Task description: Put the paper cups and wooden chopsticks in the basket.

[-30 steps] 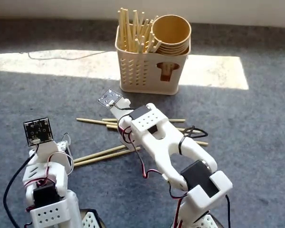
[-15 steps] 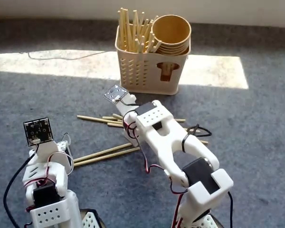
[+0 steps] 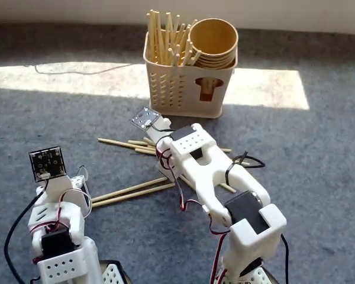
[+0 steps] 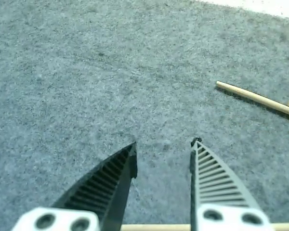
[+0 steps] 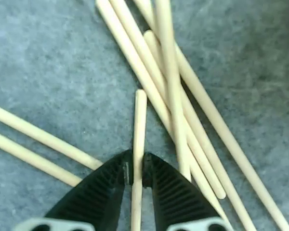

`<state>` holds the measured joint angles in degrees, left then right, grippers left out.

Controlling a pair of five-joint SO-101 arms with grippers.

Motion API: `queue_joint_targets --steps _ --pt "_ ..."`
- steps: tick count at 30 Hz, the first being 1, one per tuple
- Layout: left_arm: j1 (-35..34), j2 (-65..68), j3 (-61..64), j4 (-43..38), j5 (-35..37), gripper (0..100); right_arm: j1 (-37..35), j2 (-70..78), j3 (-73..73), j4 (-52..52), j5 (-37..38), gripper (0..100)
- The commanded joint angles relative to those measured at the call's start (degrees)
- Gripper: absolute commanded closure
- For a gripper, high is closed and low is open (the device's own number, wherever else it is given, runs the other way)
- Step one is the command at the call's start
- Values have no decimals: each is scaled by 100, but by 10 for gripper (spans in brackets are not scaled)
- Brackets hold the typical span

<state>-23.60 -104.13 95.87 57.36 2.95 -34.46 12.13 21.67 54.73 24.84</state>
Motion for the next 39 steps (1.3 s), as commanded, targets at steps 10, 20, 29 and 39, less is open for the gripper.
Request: queue_joint_targets --steps 10,20,29,39 --pt "-48 -48 101 -105 26 819 -110 -708 13 927 9 994" --pt "-48 -48 101 -114 26 819 101 -2607 505 927 -1398 994" --pt "-48 -48 110 -114 -97 819 804 -3679 13 822 -2848 994" --pt "-40 -48 127 -105 -325 819 919 -4831 -585 163 -3675 992"
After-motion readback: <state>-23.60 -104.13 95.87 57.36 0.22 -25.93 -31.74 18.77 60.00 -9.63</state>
